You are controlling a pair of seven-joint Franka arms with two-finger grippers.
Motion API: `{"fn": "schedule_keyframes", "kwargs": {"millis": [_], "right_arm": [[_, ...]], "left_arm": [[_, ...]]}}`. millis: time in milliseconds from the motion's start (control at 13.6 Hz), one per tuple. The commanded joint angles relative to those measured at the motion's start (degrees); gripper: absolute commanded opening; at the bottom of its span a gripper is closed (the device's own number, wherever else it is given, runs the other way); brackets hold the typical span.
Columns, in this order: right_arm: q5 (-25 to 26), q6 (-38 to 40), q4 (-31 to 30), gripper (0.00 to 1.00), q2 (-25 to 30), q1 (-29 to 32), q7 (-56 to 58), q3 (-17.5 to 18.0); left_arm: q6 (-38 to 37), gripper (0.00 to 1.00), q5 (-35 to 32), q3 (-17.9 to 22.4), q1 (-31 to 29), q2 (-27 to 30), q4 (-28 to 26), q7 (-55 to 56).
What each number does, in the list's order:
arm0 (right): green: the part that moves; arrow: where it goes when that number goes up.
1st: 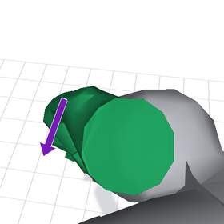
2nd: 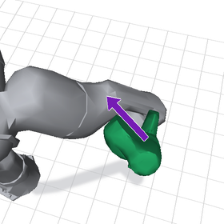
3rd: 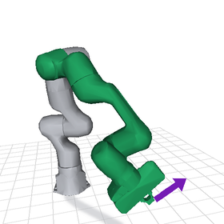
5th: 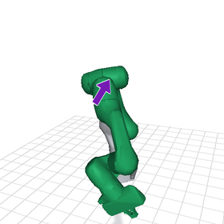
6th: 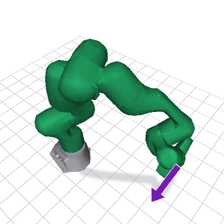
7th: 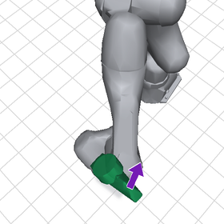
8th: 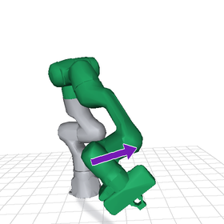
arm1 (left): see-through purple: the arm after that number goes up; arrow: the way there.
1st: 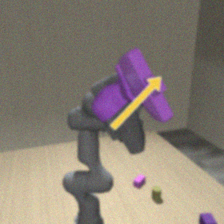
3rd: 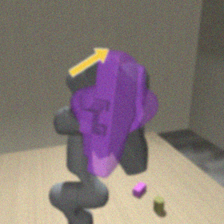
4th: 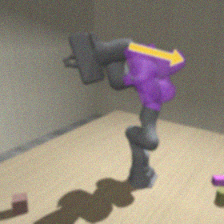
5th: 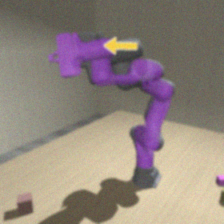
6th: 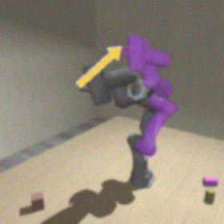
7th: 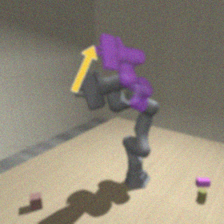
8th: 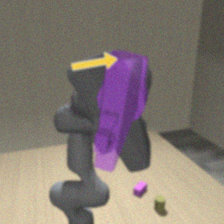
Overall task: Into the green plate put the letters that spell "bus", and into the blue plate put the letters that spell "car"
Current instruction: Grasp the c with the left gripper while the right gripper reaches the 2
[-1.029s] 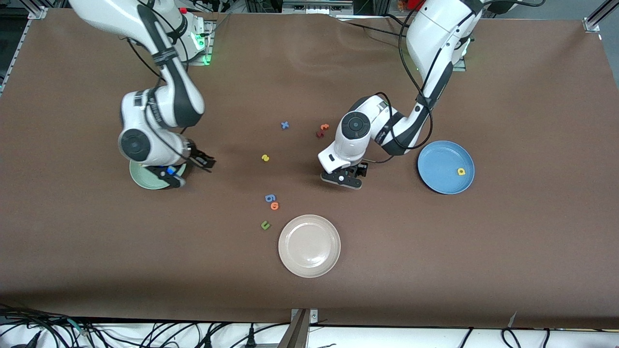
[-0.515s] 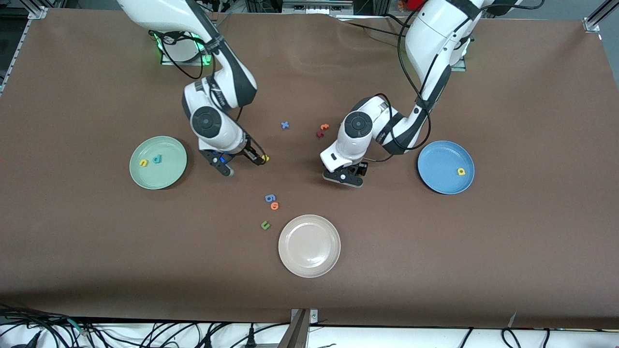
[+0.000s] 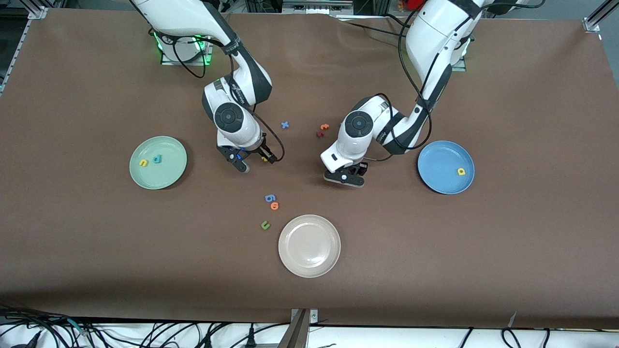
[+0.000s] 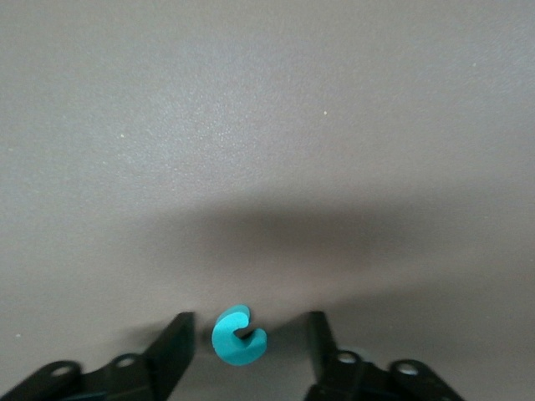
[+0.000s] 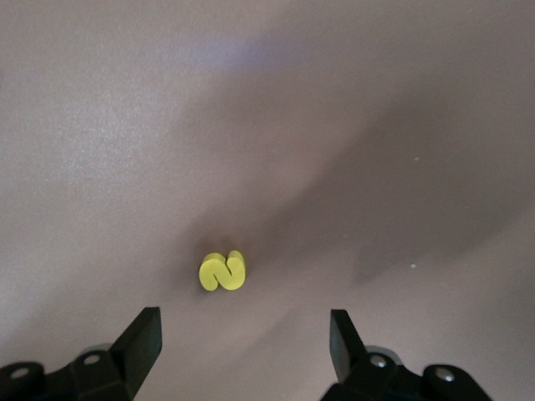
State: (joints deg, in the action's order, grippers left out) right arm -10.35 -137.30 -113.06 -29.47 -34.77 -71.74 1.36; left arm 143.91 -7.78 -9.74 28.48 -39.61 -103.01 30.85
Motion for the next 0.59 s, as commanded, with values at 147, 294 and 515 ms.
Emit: {"fn": "schedule_keyframes", "kwargs": {"millis": [147,294,515], "right_arm": [[-0.20,-3.94,0.04,0.89,-2.69,-1.09,-1.04,-0.39],[0.42,-3.94,0.04,0.88,-2.69,-0.92,-0.77,-0.66],[0.42,-3.94,0.04,0.76,-2.78,-0.92,-0.77,-0.83]], "left_arm": [[0.23,0.33,-1.80,0.16,0.17,0.68,-1.41,1.05],[0.23,0.18,-1.80,0.16,0.09,0.68,-1.41,0.79],[0.23,0.12,-1.80,0.16,0.09,0.68,-1.41,0.52]]}}
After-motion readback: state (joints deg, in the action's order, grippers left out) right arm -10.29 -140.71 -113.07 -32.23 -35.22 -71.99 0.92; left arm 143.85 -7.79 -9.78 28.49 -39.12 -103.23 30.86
